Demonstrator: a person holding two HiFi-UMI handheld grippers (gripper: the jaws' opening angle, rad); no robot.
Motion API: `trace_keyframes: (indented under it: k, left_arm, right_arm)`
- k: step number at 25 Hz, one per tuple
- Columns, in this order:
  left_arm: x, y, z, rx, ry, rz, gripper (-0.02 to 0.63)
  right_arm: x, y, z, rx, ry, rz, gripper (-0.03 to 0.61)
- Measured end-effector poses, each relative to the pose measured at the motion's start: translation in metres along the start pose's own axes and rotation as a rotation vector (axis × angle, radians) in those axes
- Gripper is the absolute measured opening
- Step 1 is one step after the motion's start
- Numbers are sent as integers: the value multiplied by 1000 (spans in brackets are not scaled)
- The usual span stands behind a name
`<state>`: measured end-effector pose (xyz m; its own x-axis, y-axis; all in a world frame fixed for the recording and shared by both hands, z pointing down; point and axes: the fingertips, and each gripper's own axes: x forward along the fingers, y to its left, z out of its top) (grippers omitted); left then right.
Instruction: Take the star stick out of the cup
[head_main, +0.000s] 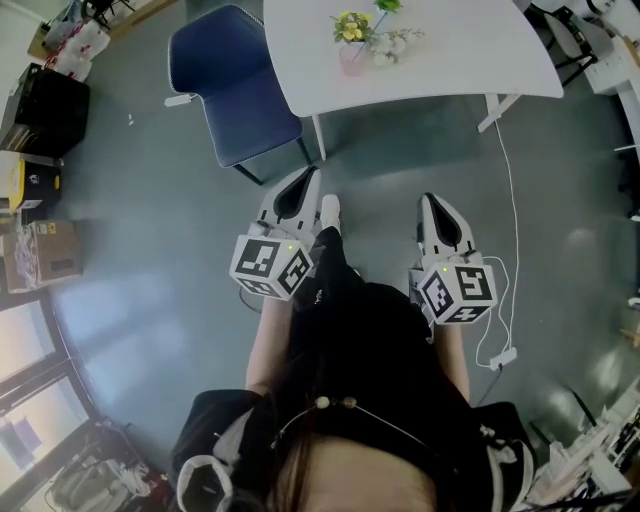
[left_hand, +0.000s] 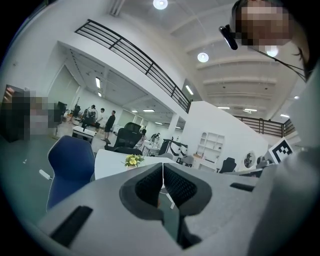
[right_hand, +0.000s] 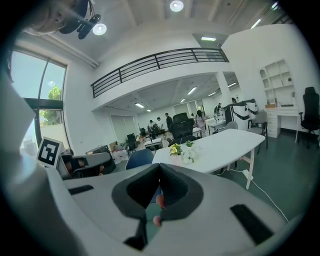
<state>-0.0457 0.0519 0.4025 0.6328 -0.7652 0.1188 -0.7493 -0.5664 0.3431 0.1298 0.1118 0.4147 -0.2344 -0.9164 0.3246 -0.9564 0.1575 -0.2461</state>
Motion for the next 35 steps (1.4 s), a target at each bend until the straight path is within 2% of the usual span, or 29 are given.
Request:
trace_keyframes:
  k: [7, 12, 14, 15, 23, 26, 30, 35]
  left_arm:
    - [70, 57, 40, 18, 2, -34, 9]
    - [109, 98, 62, 22, 4, -48, 9]
    - [120, 112, 70, 27, 1, -50, 9]
    - [124, 119, 73, 27, -1, -48, 9]
    - [143, 150, 71, -12, 20, -4, 9]
    - [154, 156, 63, -23, 53, -2, 9]
    - [177, 159, 58, 22, 89, 8, 9]
    - [203, 158, 60, 45, 115, -11, 9]
  right_arm:
    - [90, -12, 40, -1, -7, -8, 3]
    - [150, -21, 61, 66, -6, 21, 5]
    - [173, -24, 65, 79, 10, 45, 43]
    - [184, -26, 65, 79, 24, 53, 67]
    - [275, -70, 50, 43, 151, 49, 69]
    - [313, -85, 40, 65, 199, 63, 69]
    - [365, -107, 29, 129, 265, 90, 69]
    - [421, -127, 8, 134, 375, 100, 67]
